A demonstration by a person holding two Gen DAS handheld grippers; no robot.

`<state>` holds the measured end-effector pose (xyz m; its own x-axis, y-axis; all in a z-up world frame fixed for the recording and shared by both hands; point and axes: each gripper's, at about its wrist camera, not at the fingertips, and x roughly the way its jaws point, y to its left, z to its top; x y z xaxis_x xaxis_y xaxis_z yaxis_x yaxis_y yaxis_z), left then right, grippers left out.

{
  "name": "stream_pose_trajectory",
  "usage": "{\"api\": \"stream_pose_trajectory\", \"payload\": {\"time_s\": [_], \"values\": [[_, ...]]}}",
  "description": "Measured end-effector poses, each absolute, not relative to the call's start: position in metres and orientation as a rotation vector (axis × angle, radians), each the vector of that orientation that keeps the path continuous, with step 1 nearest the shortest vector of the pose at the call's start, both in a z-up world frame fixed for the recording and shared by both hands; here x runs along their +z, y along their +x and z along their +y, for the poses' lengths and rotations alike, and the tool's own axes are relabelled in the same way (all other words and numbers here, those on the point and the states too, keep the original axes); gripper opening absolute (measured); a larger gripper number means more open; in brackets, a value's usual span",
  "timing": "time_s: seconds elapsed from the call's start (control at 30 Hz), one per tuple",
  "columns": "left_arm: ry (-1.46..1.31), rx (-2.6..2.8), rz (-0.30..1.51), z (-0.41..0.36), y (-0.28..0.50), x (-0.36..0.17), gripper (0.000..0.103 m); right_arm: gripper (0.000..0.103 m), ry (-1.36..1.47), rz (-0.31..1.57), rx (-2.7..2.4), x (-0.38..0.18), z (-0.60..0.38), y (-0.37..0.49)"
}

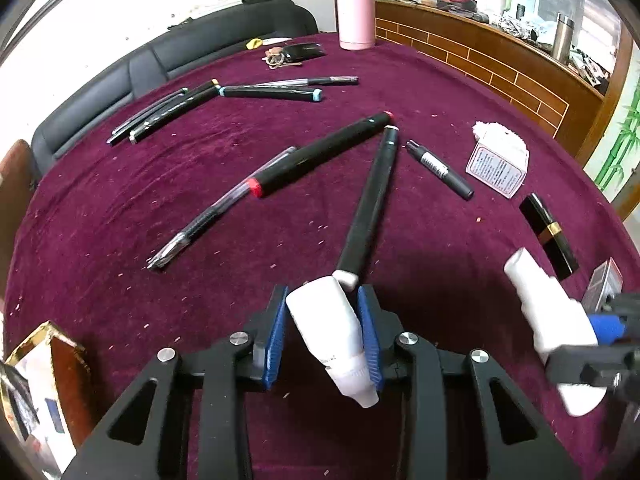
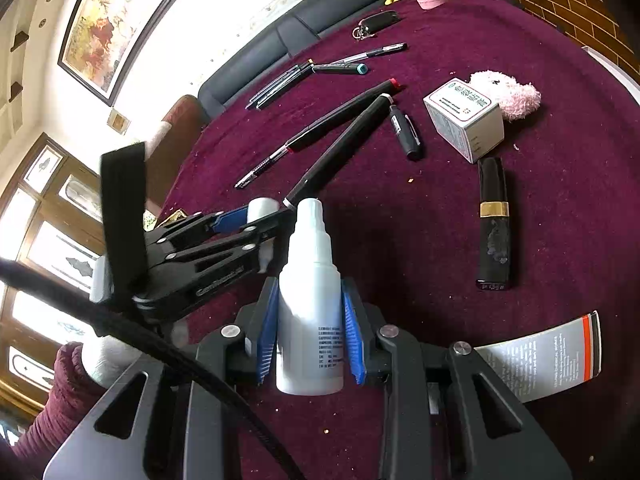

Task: Organize objects
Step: 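Carry the dropper bottle and spray bottle over the tray with both grippers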

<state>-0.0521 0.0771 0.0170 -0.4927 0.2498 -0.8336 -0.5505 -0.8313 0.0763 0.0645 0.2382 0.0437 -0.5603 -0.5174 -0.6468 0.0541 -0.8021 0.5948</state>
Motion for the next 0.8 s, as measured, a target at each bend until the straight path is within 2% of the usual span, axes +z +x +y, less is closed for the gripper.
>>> {"api": "stream_pose_trajectory", "payload": {"time_s": [0.1,0.23,0.37,0.6,0.8], "values": [[-1.218,2.333,0.374,0.058,-0.045,0.021,0.028,0.028,1.242,-0.737,-2.392,0.046,0.235,0.064],[-1.178,2.338,0.225,0.031,-0.024,0.046,0.022,0.028,1.208,-0.697,-2.382,0.055,0.225,0.067],[-1.103,2.354,0.1,-0.003,0.002,0.071,0.022,0.028,1.175,-0.66,-2.333,0.067,0.204,0.068],[-1.023,2.445,-0.213,-0.104,0.044,0.101,0.022,0.028,1.159,-0.573,-2.246,0.084,0.152,0.069],[-1.05,2.561,-0.323,-0.186,0.076,0.103,0.022,0.028,1.159,-0.474,-2.122,0.094,0.081,0.065]]}}
